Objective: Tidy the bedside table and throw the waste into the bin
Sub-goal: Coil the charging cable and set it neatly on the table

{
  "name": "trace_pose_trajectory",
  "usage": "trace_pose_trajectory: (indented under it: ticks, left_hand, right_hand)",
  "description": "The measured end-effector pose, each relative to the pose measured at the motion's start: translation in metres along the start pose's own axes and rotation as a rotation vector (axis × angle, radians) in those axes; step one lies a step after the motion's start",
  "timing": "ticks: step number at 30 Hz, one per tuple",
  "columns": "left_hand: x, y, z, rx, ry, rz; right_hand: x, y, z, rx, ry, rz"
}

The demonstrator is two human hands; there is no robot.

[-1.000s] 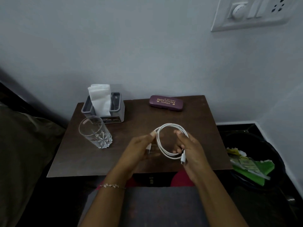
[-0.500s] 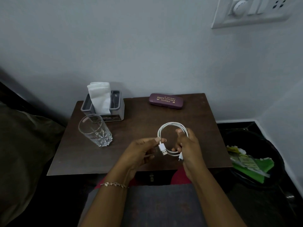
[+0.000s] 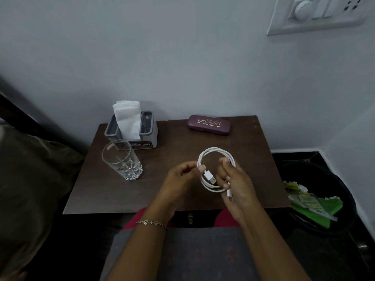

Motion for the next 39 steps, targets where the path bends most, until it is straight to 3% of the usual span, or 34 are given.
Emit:
trace_pose_trajectory:
  ticks: [4,8,12,15,17,19,21,23,25,27,30,34,37,39]
  left_hand:
    - [0.009,0.007,0.0,-0.02,-0.066,-0.013]
    - [0.016,0.018,-0.005,-0.33,0.299,0.079]
    - [0.018,0.021,-0.011,-0.482,0.554,0.136]
    - [0.021,0.026,-0.015,-0.353,0.309,0.012]
    - [0.019,0.024,-0.012,-0.193,0.112,-0.064]
    - [0.02,0.021,-0.01,-0.105,0.07,-0.095]
    - [0.026,0.024,-0.015,-0.192,0.217,-0.082]
    - [0.03,0.027,-0.021,-0.356,0.54,-0.022]
    - [0.027,0.025,-0.022,-0.405,0.651,0.019]
    - [0.024,0.024,-0.019,-0.306,0.444,0.003]
    - [0.015,0.016,-0.014,0.029,0.105,-0.048]
    - [0.009,0.005,-0.013,0.333,0.179,0.157]
    - [0.011,0.007,-0.006,0.248,0.394,0.36]
    - [0.015,0.01,-0.004,0.171,0.476,0.405]
  right_hand:
    - [-0.002,0.0,-0.001,-0.028,-0.103,0.001]
    - [-0.006,0.0,0.001,-0.059,-0.171,0.002]
    - [-0.01,0.0,0.004,-0.049,-0.135,0.072]
    - [-0.008,0.001,0.003,-0.022,-0.085,0.091]
    - [-0.006,0.002,-0.002,0.006,-0.171,0.066]
    - [-0.004,0.002,-0.007,0.019,-0.25,0.046]
    - [-0.004,0.0,-0.007,0.062,-0.303,0.037]
    - [-0.006,-0.002,-0.004,0.107,-0.373,0.018]
    - [-0.009,-0.003,0.0,0.115,-0.395,-0.01]
    - [-0.008,-0.003,0.0,0.085,-0.34,-0.044]
    - [0.0,0.0,-0.008,0.003,-0.198,-0.023]
    - [0.003,0.004,-0.013,-0.08,0.069,0.084]
    - [0.004,0.006,-0.009,-0.129,0.134,0.095]
    - [0.005,0.006,-0.01,-0.139,0.135,0.082]
Point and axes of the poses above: each hand's wrist, its own y-axis towards the middle knuckle, its own z-axis out of the palm, x = y × z, the point moved 2 cm from there along y, towards the middle knuckle, and after that the axes turned 14 degrees about y, right-handed, at the moved point
